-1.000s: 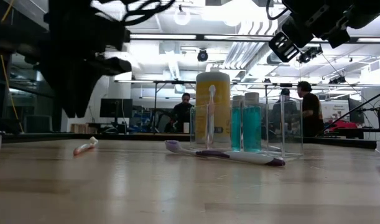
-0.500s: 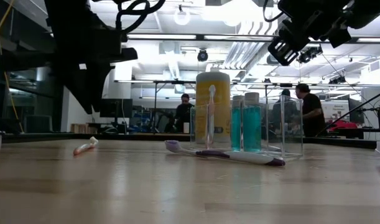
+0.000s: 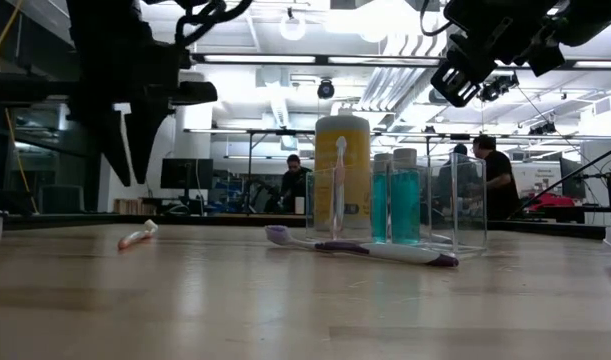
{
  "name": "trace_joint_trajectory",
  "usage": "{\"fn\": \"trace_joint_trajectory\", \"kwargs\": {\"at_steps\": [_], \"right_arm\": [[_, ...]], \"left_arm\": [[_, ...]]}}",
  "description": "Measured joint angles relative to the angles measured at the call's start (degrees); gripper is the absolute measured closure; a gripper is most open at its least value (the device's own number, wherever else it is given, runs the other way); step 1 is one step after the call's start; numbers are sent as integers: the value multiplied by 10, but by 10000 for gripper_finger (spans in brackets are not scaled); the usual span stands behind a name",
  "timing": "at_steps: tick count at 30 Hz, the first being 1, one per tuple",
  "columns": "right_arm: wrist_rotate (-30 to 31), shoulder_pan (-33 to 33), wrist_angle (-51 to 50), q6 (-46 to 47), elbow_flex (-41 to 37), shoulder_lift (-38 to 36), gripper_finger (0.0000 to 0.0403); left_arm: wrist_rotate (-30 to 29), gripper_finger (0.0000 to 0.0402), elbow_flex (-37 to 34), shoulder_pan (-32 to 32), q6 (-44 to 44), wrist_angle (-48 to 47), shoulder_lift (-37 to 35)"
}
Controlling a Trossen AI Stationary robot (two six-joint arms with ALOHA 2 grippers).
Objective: Pick & Place toothbrushing station
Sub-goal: Put the top orange toothbrush into the top compartment of the transparent organizer
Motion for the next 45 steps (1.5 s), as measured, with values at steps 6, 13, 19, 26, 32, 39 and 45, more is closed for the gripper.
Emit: {"fn": "trace_joint_trajectory", "kwargs": {"at_steps": [6,13,19,26,32,39,45], "right_arm": [[7,19,10,0,0,0,243],[67,70,16,0,0,0,243],[121,108,17,0,0,0,243],[160,129,42,26,0,0,243],[174,129,65,30,0,0,243],[207,129,77,38,0,0,243],[212,129,80,58,0,0,243]], "left_arm": [[1,358,0,0,22,0,0],[-1,358,0,6,49,-11,0],[70,359,-10,47,36,-36,-10],[101,393,-25,78,96,-19,-65],[156,398,-73,117,136,19,-112],[182,398,-138,152,196,87,-132],[182,398,-145,151,253,133,-132]]}}
